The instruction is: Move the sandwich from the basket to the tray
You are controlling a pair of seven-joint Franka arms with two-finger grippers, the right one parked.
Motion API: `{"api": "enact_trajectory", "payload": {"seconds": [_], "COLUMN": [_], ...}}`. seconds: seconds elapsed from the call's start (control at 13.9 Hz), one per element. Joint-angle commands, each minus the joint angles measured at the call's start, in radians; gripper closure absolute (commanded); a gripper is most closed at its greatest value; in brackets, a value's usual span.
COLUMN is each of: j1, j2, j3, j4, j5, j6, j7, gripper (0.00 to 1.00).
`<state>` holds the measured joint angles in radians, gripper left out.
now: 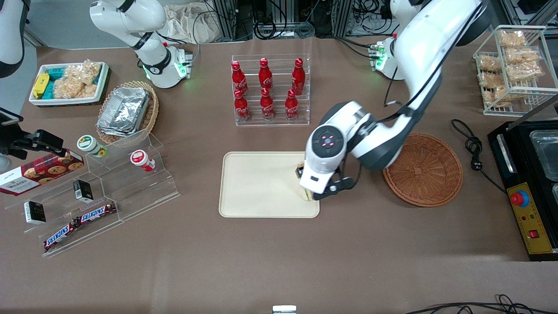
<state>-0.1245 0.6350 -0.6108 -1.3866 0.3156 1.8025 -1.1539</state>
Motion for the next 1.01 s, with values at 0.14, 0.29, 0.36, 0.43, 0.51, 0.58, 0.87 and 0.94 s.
{"api": "enact_trajectory", "payload": {"seconds": [0.14, 0.29, 0.36, 0.43, 0.51, 0.58, 0.87, 0.94], "j1": [0.257, 0.333, 0.380, 0.420, 0.469, 0.514, 0.441, 0.354], "j2": [-0.254, -0.333, -0.365, -0.395, -0.425, -0.452, -0.581, -0.601], "j3": [-0.035, -0.038, -0.038, -0.038, -0.038, -0.038, 0.146, 0.261], "j4": [-0.049, -0.049, -0.060, -0.078, -0.110, -0.150, -0.276, -0.291], "j5": [-0.145, -0.216, -0.219, -0.219, -0.219, -0.216, -0.220, -0.225], "j6": [-0.117, -0.172, -0.205, -0.221, -0.224, -0.222, -0.229, -0.245], "j7": [0.169, 0.314, 0.383, 0.440, 0.523, 0.619, 0.949, 1.005], "gripper": [0.00, 0.00, 0.00, 0.00, 0.00, 0.01, 0.03, 0.03]}}
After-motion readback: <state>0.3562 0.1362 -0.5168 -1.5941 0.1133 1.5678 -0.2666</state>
